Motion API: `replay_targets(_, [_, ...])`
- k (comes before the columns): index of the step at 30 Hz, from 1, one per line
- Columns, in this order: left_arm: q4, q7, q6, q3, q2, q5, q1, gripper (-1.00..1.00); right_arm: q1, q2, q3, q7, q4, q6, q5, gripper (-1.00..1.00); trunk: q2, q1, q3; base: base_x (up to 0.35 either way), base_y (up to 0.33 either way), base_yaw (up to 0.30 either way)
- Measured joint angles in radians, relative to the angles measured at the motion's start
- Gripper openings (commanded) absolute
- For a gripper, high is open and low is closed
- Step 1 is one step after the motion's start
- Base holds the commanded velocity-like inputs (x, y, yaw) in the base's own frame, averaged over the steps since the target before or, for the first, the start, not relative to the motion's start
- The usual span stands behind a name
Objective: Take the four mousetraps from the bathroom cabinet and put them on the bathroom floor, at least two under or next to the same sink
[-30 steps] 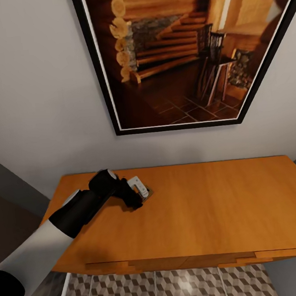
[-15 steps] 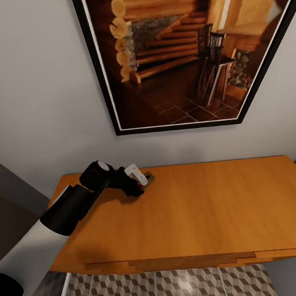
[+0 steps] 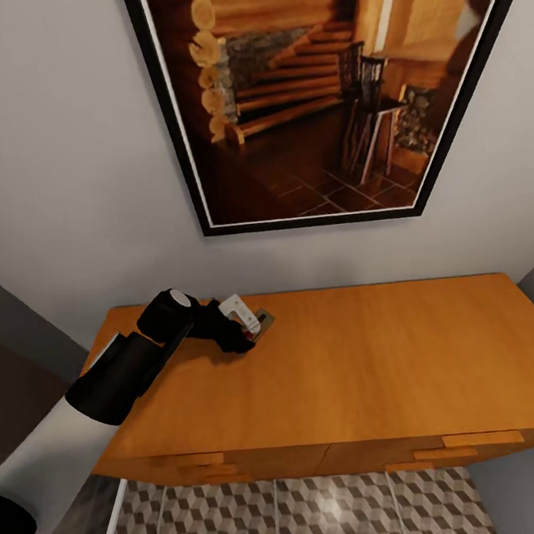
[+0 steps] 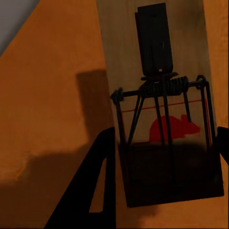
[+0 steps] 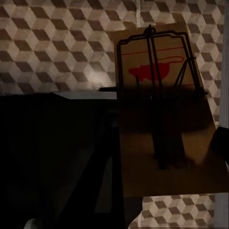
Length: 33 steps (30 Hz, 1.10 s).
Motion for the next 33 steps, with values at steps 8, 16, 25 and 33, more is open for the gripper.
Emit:
replay_targets(8, [0.001, 0.000, 0.000, 0.000, 0.002, 0.001, 0.000, -1.00, 0.000, 0.000, 0.000, 0.000, 0.000, 0.000, 0.000, -1.00, 0.000, 0.000, 0.000, -0.291, -0.146, 0.000])
replay_targets(16, [0.003, 0.000, 0.000, -0.001, 0.002, 0.004, 0.000, -1.00, 0.000, 0.000, 0.000, 0.000, 0.000, 0.000, 0.000, -1.00, 0.000, 0.000, 0.000, -0.304, -0.128, 0.000])
replay_targets(25, [0.011, 0.000, 0.000, -0.002, 0.002, 0.004, 0.001, -1.00, 0.000, 0.000, 0.000, 0.000, 0.000, 0.000, 0.000, -1.00, 0.000, 0.000, 0.000, -0.337, -0.013, 0.000])
replay_targets(33, [0.036, 0.000, 0.000, -0.002, 0.004, 0.004, 0.001, -1.00, 0.000, 0.000, 0.000, 0.000, 0.000, 0.000, 0.000, -1.00, 0.000, 0.000, 0.000, -0.340, 0.000, 0.000])
